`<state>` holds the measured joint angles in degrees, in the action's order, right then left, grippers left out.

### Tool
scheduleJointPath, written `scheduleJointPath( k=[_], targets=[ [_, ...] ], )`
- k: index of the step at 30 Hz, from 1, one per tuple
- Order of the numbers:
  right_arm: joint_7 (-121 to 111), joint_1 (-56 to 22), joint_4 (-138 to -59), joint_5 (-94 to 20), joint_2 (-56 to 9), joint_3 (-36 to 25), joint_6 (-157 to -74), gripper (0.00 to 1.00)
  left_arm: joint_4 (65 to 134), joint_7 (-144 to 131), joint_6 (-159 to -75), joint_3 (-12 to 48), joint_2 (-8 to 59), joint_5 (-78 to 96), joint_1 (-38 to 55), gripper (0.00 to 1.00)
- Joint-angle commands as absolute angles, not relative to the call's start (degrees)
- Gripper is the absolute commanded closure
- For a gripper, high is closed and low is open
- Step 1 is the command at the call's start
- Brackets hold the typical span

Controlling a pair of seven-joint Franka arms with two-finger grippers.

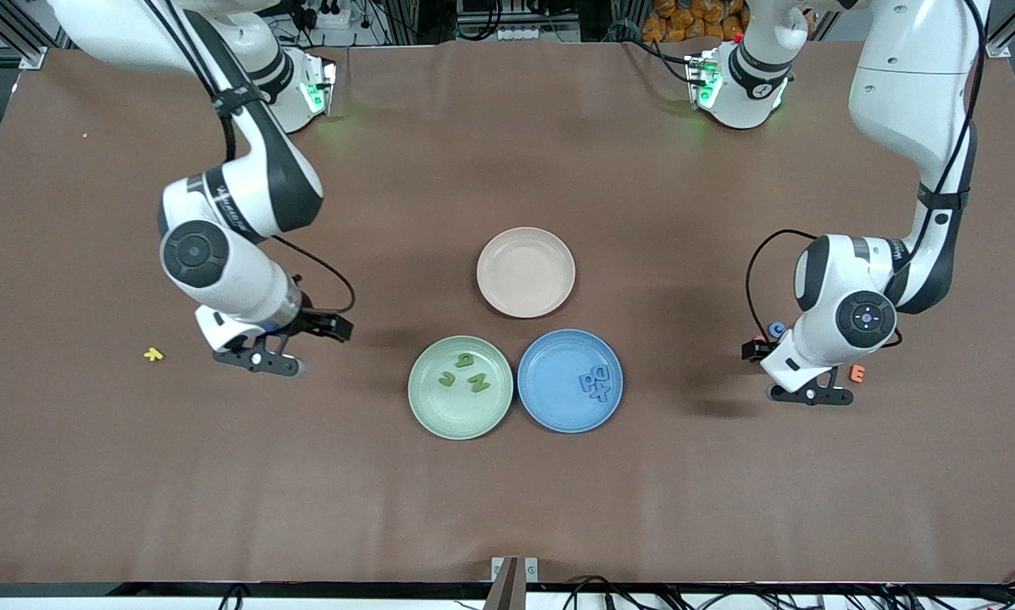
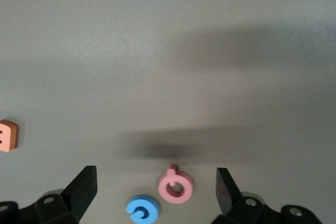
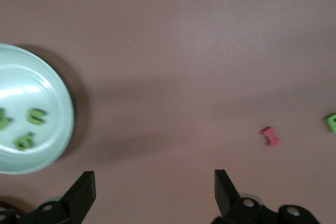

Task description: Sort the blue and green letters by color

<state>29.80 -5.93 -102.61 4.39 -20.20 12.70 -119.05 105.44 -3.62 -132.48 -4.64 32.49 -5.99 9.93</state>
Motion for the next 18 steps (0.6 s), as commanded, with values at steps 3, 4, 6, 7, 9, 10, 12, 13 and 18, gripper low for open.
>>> scheduleJointPath(
  k=[3,4,6,7,9,10,12,13,18],
  targets=[
    [16.5,0.2,-114.2,2.9,-11.0,13.5,-120.7,0.0,108.3,2.0,-136.1,-3.8,31.5,-7.7,6.3,0.0],
    [14.9,1.0,-115.0,2.9,-10.5,13.6,-120.7,0.0,108.3,2.6,-136.6,-3.9,31.6,-7.7,5.8,0.0],
    [11.8,2.5,-116.3,2.9,-9.4,13.7,-120.7,0.0,108.4,4.1,-137.3,-3.8,31.9,-7.7,4.8,0.0],
    [10.4,3.2,-116.8,3.0,-9.1,13.7,-120.7,0.0,108.4,4.7,-137.4,-3.9,31.9,-7.6,4.6,0.0],
    [7.2,4.9,-117.9,3.0,-8.2,13.7,-120.8,0.0,108.4,5.8,-137.6,-3.9,32.0,-7.6,4.4,0.0],
    [6.2,5.6,-118.4,3.0,-8.0,13.7,-120.7,0.0,108.3,5.9,-137.6,-4.0,32.1,-7.6,4.3,0.0],
    [3.4,7.1,-118.9,3.0,-7.7,13.7,-120.8,0.0,108.2,5.9,-138.0,-4.0,32.4,-7.6,4.1,0.0],
    [1.9,7.6,-119.4,3.0,-7.6,13.7,-121.1,0.0,108.3,5.9,-138.4,-4.0,32.6,-7.6,4.0,0.0],
    [-4.9,11.2,-122.3,3.0,-6.9,13.6,-125.1,0.0,108.3,5.9,-140.6,-4.0,34.0,-7.6,4.0,0.0]
  ],
)
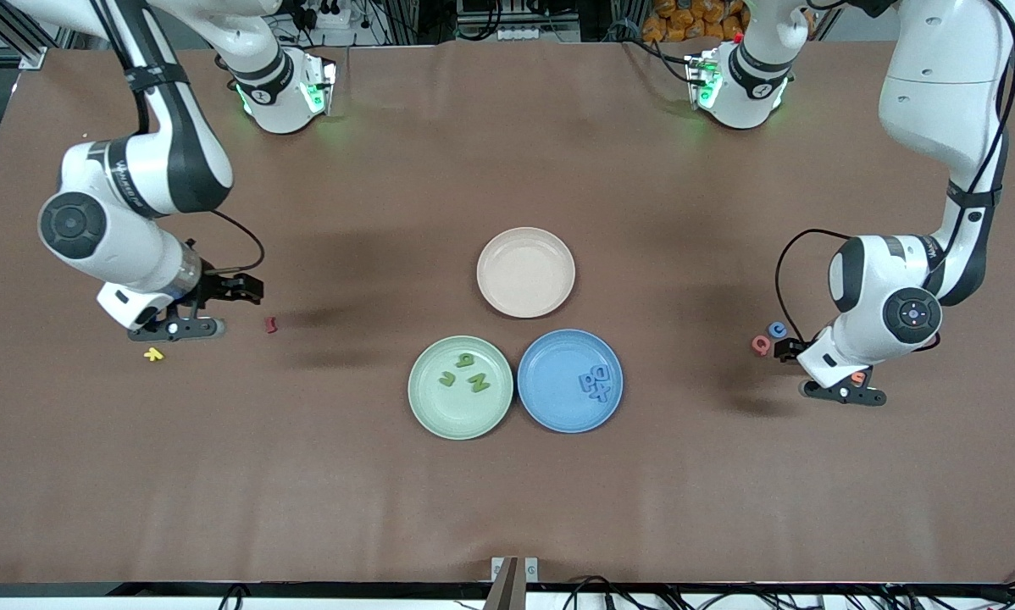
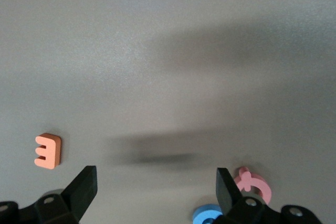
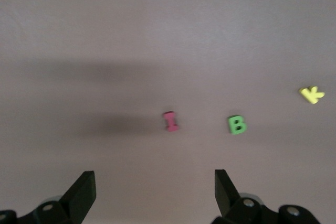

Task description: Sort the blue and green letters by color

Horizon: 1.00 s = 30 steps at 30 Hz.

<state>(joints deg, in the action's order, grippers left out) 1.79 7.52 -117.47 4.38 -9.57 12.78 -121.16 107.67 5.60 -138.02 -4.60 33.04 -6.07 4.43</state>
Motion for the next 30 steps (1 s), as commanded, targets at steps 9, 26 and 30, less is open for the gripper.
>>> scheduleJointPath(
  k=[9,26,30],
  targets=[
    [-14.1,16.6,-126.8,3.2,-8.4,13.6,-135.4,0.0,110.7,5.8,-143.7,-4.0,34.1,-7.6,3.5,0.0],
    [-24.6,21.8,-130.5,4.3,-16.7,13.4,-151.3,0.06,116.7,3.8,-147.7,-4.0,31.5,-7.6,4.0,0.0],
    [-24.7,22.3,-130.6,5.4,-18.5,13.4,-153.0,0.07,117.5,2.7,-147.7,-4.0,31.1,-7.6,4.7,0.0]
  ],
)
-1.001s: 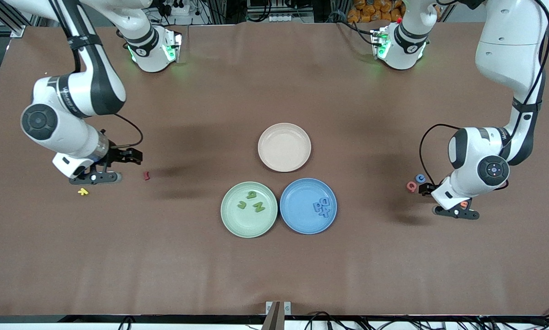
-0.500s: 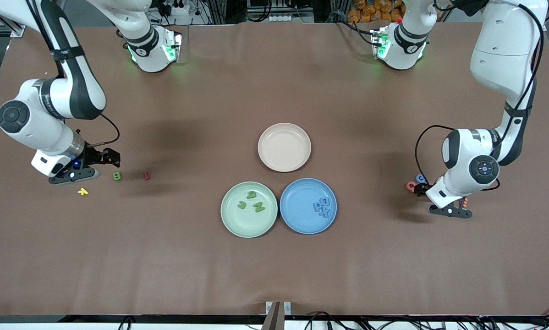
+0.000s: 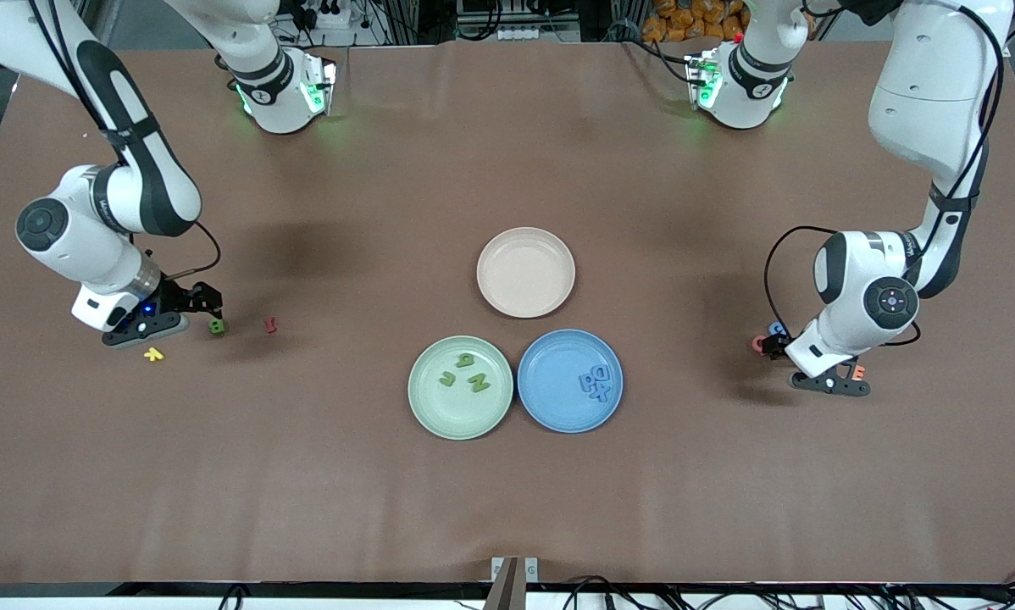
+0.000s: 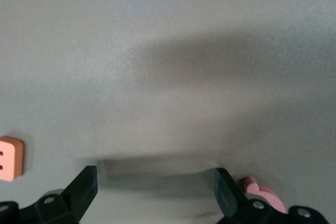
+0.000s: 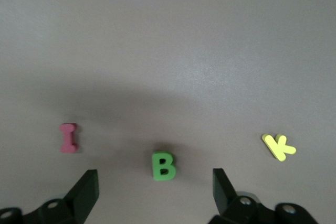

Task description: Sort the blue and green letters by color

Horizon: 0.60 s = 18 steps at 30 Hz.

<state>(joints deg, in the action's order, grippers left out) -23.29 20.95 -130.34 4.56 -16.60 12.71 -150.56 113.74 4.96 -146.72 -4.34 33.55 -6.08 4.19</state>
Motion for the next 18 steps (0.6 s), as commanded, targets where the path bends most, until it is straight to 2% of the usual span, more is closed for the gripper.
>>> scheduleJointPath(
  k=[1,11,18],
  targets=[
    [-24.7,22.4,-130.6,5.6,-18.8,13.4,-153.1,0.07,117.6,2.4,-147.7,-4.0,31.1,-7.6,4.7,0.0],
    [-24.6,22.5,-130.5,8.3,-21.4,13.3,-154.7,0.1,118.7,-1.1,-147.8,-3.7,30.5,-7.6,6.4,0.0],
    [-24.6,23.2,-130.5,9.4,-23.3,13.2,-156.9,0.17,119.2,-4.1,-147.8,-3.7,30.5,-7.6,8.3,0.0]
  ],
)
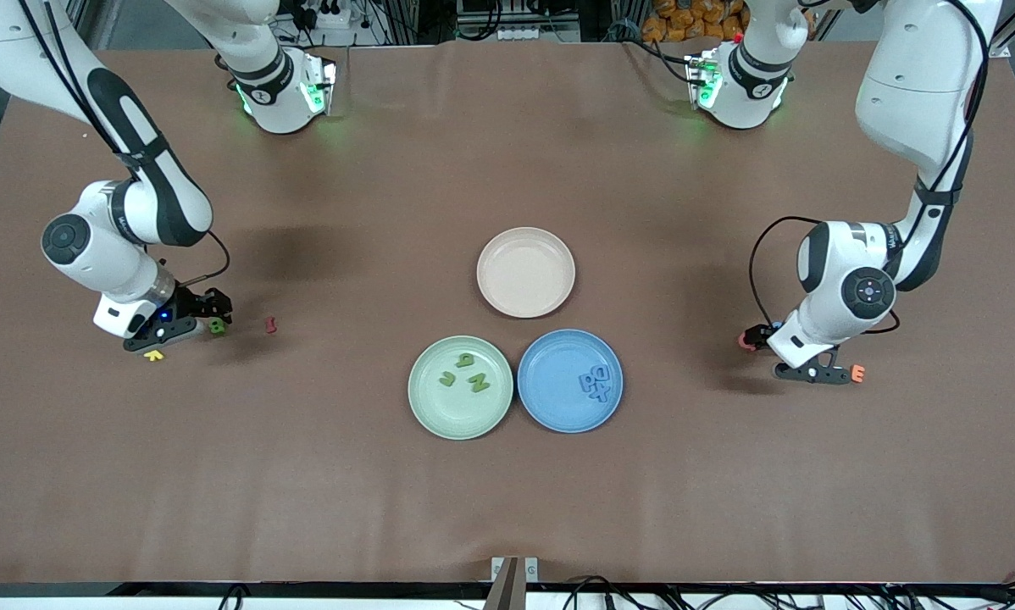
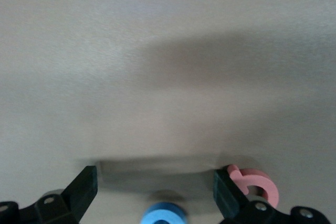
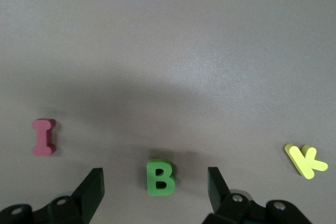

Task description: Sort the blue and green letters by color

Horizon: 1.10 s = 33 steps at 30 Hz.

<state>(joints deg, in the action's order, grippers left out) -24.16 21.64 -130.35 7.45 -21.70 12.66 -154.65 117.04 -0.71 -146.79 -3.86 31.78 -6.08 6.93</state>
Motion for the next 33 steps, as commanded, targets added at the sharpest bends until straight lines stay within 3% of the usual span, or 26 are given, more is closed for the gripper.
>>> scheduleJointPath(
  k=[1,19,23,33],
  targets=[
    [-24.6,23.2,-130.5,9.7,-23.5,13.2,-157.2,0.19,119.2,-4.1,-147.8,-3.7,30.5,-7.6,8.3,0.0],
    [-24.5,23.9,-131.1,12.9,-24.7,13.1,-157.5,0.38,121.5,-3.3,-147.7,-3.7,27.7,-7.6,7.4,0.0],
    [-24.5,23.9,-131.1,12.9,-25.0,13.1,-157.5,0.5,122.9,-3.2,-147.7,-3.7,26.5,-7.6,7.2,0.0],
    [-24.4,24.0,-131.0,12.9,-25.2,13.1,-157.5,0.91,123.9,-2.9,-147.7,-3.7,26.0,-7.6,6.8,0.0]
  ],
)
